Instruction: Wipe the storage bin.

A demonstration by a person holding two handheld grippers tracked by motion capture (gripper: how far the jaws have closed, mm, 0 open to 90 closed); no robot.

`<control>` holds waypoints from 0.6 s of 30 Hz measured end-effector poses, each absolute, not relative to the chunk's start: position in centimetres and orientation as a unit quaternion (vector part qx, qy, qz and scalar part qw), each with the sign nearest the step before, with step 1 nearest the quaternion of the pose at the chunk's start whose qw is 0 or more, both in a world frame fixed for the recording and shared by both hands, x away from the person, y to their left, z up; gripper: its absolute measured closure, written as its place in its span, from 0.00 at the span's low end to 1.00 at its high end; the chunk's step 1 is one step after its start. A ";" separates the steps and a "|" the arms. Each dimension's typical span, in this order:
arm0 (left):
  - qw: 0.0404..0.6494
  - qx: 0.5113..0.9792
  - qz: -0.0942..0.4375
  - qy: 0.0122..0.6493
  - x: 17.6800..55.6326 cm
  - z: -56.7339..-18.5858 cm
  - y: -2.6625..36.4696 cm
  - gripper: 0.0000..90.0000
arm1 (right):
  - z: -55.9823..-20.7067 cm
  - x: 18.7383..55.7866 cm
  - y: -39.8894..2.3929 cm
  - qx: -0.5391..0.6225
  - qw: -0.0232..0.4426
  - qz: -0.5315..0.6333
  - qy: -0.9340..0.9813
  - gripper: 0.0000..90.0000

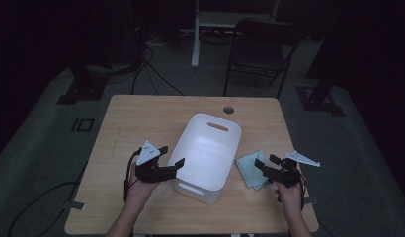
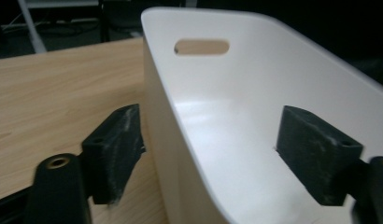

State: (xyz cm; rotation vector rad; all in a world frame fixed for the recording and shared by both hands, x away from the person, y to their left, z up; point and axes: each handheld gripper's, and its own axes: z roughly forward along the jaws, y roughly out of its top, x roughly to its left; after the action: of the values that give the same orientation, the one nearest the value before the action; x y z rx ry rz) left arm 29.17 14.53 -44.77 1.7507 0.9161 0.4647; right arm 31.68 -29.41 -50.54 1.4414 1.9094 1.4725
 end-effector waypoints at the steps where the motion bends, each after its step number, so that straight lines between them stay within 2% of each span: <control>1: 0.529 0.733 0.195 0.381 29.1 -44.7 14.6 0.22 | -50.6 31.6 -29.1 0.501 0.175 0.509 0.678 0.16; 18: 0.525 0.724 0.213 0.393 27.8 -44.3 17.6 0.21 | -51.2 31.4 -28.9 0.505 0.172 0.497 0.684 0.16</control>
State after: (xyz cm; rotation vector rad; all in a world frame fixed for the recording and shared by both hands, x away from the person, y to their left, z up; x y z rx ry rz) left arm 27.76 17.62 -44.29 1.7317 0.9403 0.5087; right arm 31.45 -28.92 -51.21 1.4329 1.9413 1.4107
